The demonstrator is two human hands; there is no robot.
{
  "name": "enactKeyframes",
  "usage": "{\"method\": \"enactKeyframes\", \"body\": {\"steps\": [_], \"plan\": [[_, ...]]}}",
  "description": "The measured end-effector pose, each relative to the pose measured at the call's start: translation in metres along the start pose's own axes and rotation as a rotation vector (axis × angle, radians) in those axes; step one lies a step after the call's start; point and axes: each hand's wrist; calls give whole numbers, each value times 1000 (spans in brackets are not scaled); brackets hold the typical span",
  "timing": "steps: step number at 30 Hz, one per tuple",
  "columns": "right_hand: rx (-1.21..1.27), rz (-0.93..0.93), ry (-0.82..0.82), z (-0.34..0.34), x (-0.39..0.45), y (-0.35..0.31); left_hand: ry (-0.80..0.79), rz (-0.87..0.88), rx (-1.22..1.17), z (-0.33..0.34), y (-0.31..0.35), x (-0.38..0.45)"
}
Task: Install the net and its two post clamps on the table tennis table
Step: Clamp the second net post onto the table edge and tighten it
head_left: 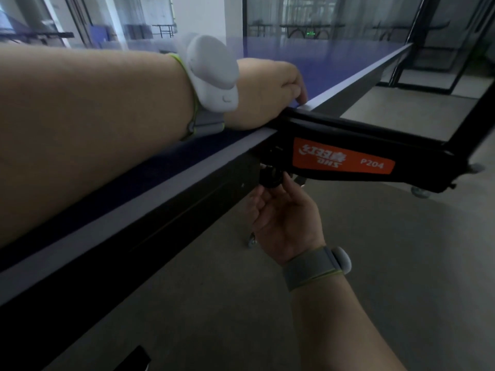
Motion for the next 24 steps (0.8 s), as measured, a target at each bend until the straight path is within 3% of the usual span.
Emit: {"method": "enactKeyframes", "body": {"steps": [15, 24], "plan": [[43, 61, -54, -5, 3, 9, -9, 8, -14, 1, 1, -3], [112, -5, -94, -10, 2, 6, -6, 9, -6, -2, 4, -5]]}}
Point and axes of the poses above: each hand's wrist, its own x-axis towards the middle knuckle, its own z-axis out of the palm, y = z × x, and after that the axes turned 5 degrees about -y, right-handed
